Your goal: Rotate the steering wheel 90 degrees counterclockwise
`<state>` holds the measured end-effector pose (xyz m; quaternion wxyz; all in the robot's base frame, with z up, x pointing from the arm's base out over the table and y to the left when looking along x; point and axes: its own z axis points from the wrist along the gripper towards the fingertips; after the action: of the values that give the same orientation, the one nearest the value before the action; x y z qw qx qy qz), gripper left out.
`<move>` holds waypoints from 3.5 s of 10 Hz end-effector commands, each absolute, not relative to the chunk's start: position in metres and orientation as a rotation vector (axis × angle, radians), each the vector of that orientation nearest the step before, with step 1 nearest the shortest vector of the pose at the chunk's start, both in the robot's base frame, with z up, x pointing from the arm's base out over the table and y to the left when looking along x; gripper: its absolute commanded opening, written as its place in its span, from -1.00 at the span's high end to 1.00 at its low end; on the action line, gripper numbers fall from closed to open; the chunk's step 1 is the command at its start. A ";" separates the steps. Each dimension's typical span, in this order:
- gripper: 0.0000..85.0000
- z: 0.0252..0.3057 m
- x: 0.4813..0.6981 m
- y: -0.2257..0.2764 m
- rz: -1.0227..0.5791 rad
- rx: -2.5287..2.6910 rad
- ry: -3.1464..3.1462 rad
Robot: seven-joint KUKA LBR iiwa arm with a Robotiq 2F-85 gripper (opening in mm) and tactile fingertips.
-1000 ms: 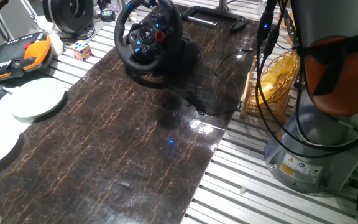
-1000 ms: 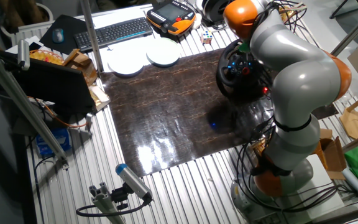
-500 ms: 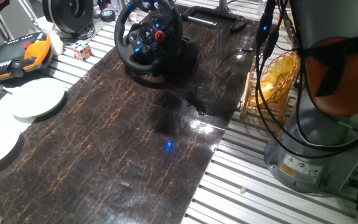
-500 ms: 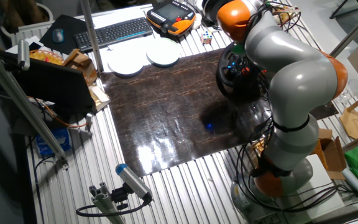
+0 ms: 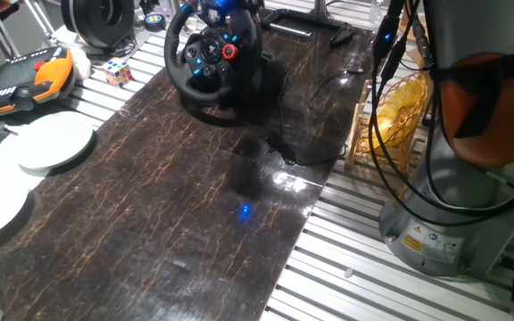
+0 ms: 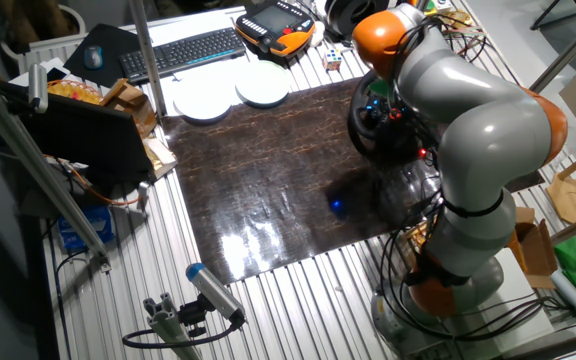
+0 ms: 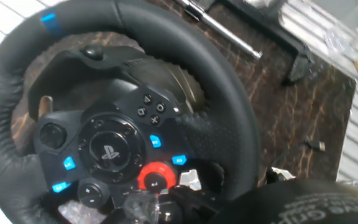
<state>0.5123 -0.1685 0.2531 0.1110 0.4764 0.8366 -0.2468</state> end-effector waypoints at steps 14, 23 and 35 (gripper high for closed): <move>-0.44 0.213 0.493 -0.178 -0.737 1.607 2.277; 0.98 0.211 0.493 -0.185 -0.718 1.630 2.258; 0.98 0.236 0.506 -0.203 -0.788 1.318 2.515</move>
<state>0.5063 -0.2029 0.2363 0.0961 0.4438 0.8501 -0.2669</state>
